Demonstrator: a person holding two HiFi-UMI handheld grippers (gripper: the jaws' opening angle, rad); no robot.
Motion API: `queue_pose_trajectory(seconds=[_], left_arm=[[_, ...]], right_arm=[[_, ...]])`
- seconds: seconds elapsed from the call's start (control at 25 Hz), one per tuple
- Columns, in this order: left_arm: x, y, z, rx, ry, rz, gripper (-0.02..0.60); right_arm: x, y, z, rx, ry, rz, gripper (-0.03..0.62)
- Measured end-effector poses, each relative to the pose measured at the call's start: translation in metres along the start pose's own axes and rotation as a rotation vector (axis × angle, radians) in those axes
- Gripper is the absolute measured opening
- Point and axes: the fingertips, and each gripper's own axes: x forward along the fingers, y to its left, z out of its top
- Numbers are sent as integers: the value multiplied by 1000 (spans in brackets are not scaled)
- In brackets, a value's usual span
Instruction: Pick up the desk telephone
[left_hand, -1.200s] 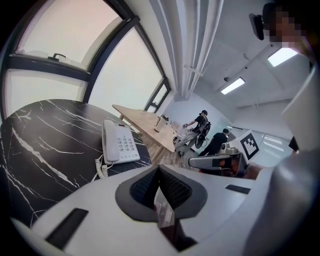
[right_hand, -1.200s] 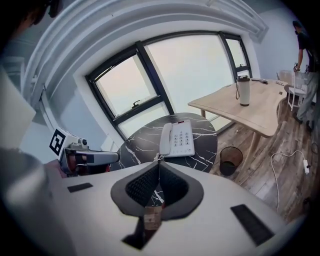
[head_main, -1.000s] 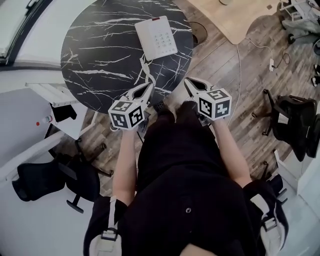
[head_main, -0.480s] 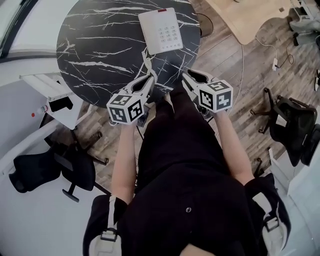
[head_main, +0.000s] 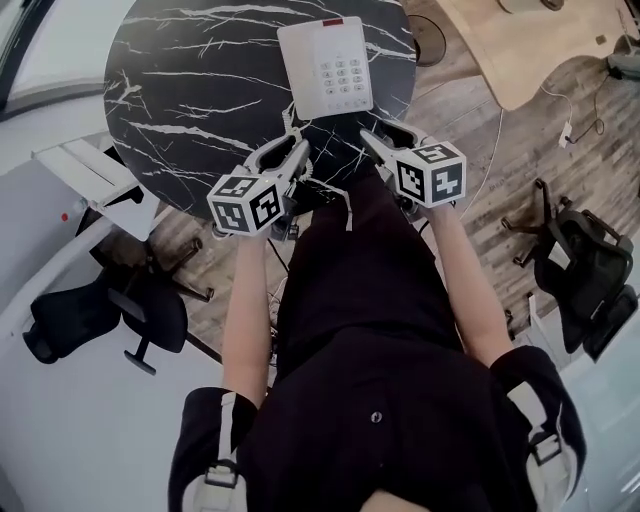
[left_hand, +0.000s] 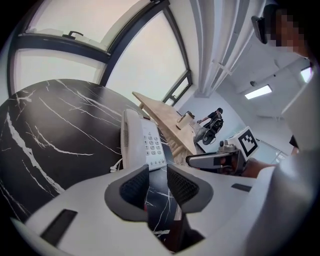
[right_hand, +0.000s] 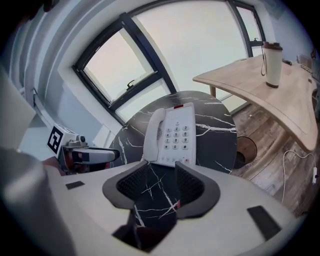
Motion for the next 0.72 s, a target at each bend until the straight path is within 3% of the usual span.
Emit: queue_pose_trajectory(seconds=[0.32,0.72], left_arm=[[40,34,26,-53,12,83,195],[76,56,46,-51,28,99,302]], right_arm=[[45,-31,30,-7,57,34,232],[79,-68,52,-21,114,39,278]])
